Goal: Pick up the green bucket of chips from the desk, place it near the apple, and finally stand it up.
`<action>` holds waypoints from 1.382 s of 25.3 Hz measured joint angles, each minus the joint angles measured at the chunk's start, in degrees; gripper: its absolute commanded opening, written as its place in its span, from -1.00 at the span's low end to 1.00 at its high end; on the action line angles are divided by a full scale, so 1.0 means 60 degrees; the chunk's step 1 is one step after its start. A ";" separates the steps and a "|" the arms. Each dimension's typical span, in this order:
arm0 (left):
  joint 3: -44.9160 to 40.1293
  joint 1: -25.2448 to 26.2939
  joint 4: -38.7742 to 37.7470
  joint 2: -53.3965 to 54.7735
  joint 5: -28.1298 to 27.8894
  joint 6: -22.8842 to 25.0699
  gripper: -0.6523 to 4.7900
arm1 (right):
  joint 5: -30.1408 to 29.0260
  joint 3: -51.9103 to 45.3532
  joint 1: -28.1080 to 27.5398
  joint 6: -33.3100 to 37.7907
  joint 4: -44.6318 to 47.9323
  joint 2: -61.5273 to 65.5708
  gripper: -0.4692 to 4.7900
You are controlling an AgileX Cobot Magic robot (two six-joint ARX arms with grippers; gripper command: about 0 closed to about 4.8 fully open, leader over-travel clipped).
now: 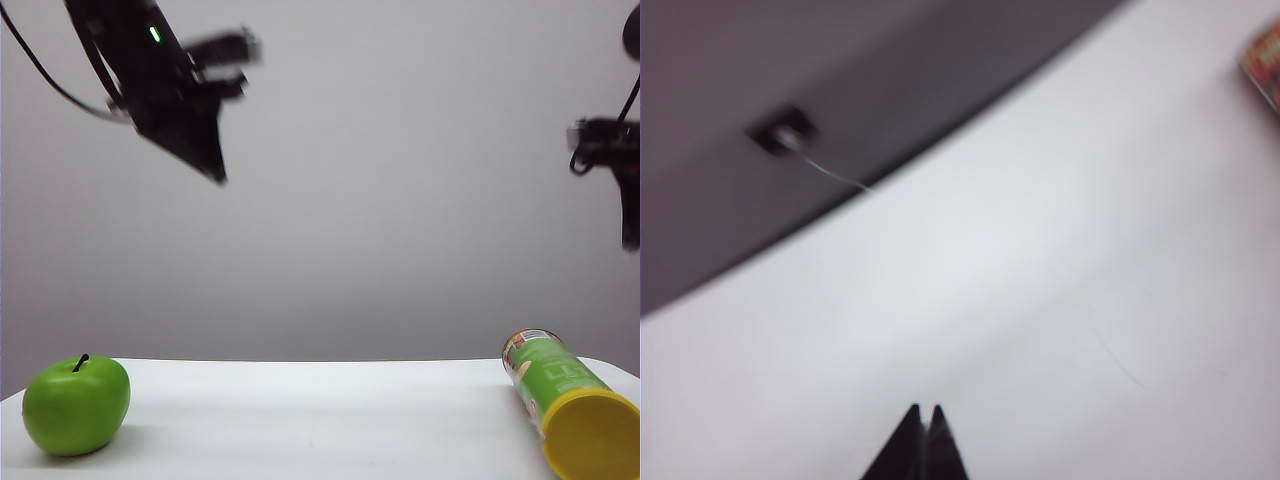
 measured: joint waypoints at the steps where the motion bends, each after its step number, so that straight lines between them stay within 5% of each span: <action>1: 0.0244 -0.0051 -0.0182 0.0372 0.0186 -0.0055 -0.77 | -0.0004 0.0000 0.0000 -0.0066 -0.0004 0.0171 -0.84; 11: 0.2900 -0.1468 -0.1475 0.3038 0.0641 -0.0182 -0.78 | -0.0215 0.0000 -0.0015 -0.0430 -0.0117 0.1654 -0.84; 18: 0.3351 -0.2543 -0.0073 0.4841 0.0131 -0.1413 -0.78 | -0.0481 0.0000 -0.0128 -0.0455 0.0685 0.1745 -0.84; 23: 0.3359 -0.3311 0.0586 0.5697 0.0135 -0.1504 -0.78 | -0.1038 0.0000 -0.0200 -0.0455 0.1137 0.1810 -0.84; 35: 0.3370 -0.3563 0.1698 0.6521 0.0499 -0.2667 -0.78 | -0.1504 0.0000 -0.0248 -0.0455 0.1406 0.3118 -0.84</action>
